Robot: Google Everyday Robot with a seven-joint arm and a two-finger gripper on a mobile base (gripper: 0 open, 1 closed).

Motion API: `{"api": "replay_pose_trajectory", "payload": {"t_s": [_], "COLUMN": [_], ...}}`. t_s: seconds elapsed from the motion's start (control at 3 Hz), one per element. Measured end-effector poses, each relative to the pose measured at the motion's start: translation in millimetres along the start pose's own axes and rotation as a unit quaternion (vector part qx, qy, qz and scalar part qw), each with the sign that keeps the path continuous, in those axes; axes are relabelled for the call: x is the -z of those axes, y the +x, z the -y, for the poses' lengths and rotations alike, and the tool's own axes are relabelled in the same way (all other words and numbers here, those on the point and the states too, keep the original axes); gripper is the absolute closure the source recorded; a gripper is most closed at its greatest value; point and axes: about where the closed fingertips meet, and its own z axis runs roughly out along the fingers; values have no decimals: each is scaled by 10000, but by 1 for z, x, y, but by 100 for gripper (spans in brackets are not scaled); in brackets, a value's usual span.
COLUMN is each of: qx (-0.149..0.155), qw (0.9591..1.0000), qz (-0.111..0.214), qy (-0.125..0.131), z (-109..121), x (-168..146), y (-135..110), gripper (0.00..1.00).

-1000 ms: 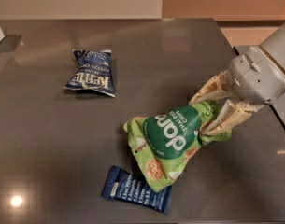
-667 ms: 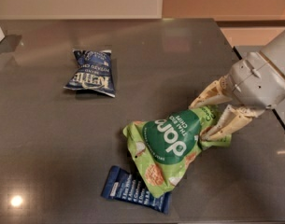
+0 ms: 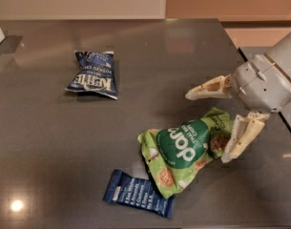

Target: Move green rice chip bag near rxbar blueberry

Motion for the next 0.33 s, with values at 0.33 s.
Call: {"api": "replay_pose_trajectory", "payload": {"t_s": [0.33], "qx": [0], "qw": [10000], "qz": [0], "qy": [1], "z": [0], "x": [0], "y": [0], "gripper": [0]}}
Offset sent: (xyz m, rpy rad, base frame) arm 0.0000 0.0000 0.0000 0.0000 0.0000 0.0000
